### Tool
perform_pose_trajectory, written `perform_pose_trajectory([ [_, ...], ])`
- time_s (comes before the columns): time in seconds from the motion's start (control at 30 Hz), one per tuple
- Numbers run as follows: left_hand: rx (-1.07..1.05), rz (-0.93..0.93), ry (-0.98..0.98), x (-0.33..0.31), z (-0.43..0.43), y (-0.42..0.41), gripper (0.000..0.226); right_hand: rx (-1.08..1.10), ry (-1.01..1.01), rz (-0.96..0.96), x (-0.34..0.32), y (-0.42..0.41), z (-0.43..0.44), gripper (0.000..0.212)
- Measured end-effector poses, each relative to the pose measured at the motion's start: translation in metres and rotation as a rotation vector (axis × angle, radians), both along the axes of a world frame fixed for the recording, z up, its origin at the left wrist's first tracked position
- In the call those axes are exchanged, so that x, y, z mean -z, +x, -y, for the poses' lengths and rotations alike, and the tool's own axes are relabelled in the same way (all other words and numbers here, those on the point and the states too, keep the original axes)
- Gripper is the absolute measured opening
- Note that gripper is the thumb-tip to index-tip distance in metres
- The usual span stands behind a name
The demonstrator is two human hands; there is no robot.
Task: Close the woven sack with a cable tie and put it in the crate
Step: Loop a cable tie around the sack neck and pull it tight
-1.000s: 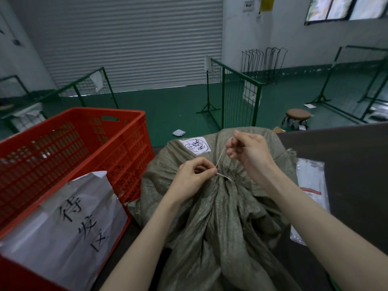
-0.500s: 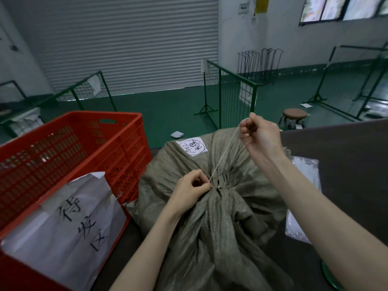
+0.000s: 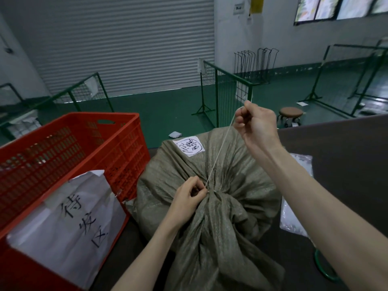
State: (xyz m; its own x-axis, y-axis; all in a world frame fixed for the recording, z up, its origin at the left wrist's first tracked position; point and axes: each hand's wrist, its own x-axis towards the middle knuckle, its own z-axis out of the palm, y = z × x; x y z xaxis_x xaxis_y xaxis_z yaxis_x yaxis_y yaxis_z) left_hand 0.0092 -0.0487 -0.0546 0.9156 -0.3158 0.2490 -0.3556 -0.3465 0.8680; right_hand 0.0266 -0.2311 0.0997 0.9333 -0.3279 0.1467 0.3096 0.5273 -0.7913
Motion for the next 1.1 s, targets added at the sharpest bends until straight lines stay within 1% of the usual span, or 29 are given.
perform_pose_trajectory([
  [0.1, -0.01, 0.002, 0.009, 0.0, 0.001, -0.004, 0.02, 0.006, 0.001, -0.009, -0.002, -0.005, 0.0, 0.038],
  [0.17, -0.033, 0.014, 0.06, 0.003, 0.0, -0.006, 0.016, 0.011, -0.047, -0.031, -0.001, -0.007, -0.003, 0.038],
  [0.3, -0.111, 0.006, 0.085, 0.004, -0.004, -0.008, 0.013, -0.002, -0.318, -0.02, 0.001, -0.013, -0.014, 0.039],
  [0.37, -0.154, 0.036, 0.105, 0.003, -0.004, -0.006, 0.007, 0.016, -0.449, -0.015, 0.001, -0.017, -0.017, 0.037],
  [0.43, -0.186, 0.058, 0.103, -0.002, -0.002, -0.002, 0.007, 0.044, -0.51, -0.01, 0.002, -0.02, -0.017, 0.035],
  [0.5, -0.185, 0.036, 0.026, -0.008, 0.001, -0.002, 0.014, 0.057, -0.507, -0.002, 0.002, -0.023, -0.017, 0.036],
  [0.57, -0.185, -0.017, -0.048, -0.017, 0.005, -0.003, 0.012, 0.06, -0.498, 0.001, 0.001, -0.027, -0.016, 0.037],
  [0.67, -0.23, -0.057, -0.084, -0.025, 0.011, 0.0, 0.017, 0.055, -0.496, -0.009, 0.0, -0.033, -0.01, 0.036],
  [0.83, -0.304, -0.08, -0.155, -0.035, 0.013, 0.005, 0.018, 0.01, -0.526, -0.064, 0.011, -0.047, 0.004, 0.023],
  [0.93, -0.373, -0.128, -0.293, -0.035, 0.012, 0.001, 0.014, -0.017, -0.549, -0.121, 0.03, -0.058, 0.014, 0.019],
  [1.03, -0.45, -0.174, -0.429, -0.027, 0.015, -0.008, 0.019, -0.033, -0.566, -0.2, 0.054, -0.068, 0.023, 0.018],
  [1.1, -0.478, -0.195, -0.493, -0.02, 0.019, -0.016, 0.019, -0.034, -0.582, -0.244, 0.068, -0.076, 0.028, 0.017],
])
